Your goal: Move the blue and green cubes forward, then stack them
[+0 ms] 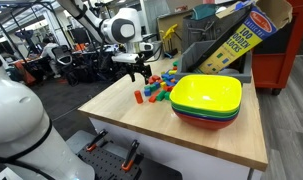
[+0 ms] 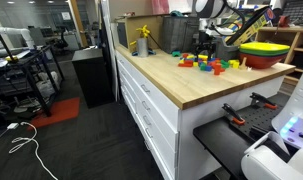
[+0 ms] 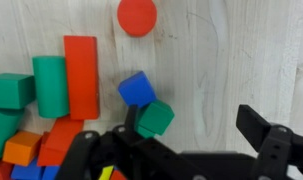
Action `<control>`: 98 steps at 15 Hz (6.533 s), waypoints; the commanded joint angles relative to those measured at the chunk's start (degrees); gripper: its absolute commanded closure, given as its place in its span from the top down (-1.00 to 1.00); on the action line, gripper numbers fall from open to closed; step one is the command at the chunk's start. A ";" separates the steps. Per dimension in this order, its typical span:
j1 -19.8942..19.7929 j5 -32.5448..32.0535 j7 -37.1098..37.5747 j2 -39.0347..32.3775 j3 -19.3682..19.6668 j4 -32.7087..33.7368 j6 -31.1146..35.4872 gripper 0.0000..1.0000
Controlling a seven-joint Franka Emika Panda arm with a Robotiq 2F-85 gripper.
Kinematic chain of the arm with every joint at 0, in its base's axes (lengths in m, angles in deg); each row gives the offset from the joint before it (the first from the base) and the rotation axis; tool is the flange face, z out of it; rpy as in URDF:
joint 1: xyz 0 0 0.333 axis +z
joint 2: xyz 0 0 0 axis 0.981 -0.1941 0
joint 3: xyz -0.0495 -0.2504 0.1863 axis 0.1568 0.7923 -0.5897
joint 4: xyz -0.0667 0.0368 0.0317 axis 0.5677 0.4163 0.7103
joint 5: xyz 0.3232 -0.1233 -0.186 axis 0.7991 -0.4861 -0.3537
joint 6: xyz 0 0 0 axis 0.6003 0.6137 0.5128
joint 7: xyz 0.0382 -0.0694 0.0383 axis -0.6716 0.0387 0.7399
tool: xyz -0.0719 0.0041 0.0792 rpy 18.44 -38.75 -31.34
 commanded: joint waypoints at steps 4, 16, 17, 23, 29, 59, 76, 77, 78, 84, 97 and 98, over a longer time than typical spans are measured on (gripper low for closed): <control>-1.50 -5.85 -7.24 -0.12 0.83 -0.66 -1.97 1.00; -1.77 -11.23 -13.94 -6.04 0.71 2.24 -1.27 1.00; -1.80 -11.35 -13.88 -6.60 0.66 2.90 -1.15 1.00; -1.95 -10.69 -14.59 -9.35 0.22 7.03 -2.36 0.31; -2.22 -10.47 -14.97 -9.43 0.18 6.82 -3.74 -0.64; 5.47 -0.67 4.33 -7.17 -6.27 7.98 -1.90 -0.81; 10.96 -5.67 20.99 -13.49 -6.21 13.03 -1.52 -0.81; 11.23 -6.25 21.91 -13.50 -5.99 13.02 -1.59 -0.17; 11.29 -6.35 22.39 -13.33 -5.90 13.00 -1.70 0.23; 10.73 -7.42 24.79 -10.51 -4.81 11.49 -1.94 1.00; 9.27 1.86 12.92 -9.57 -7.41 9.45 1.39 1.00; 9.24 1.51 12.33 -9.89 -7.37 9.58 2.07 1.00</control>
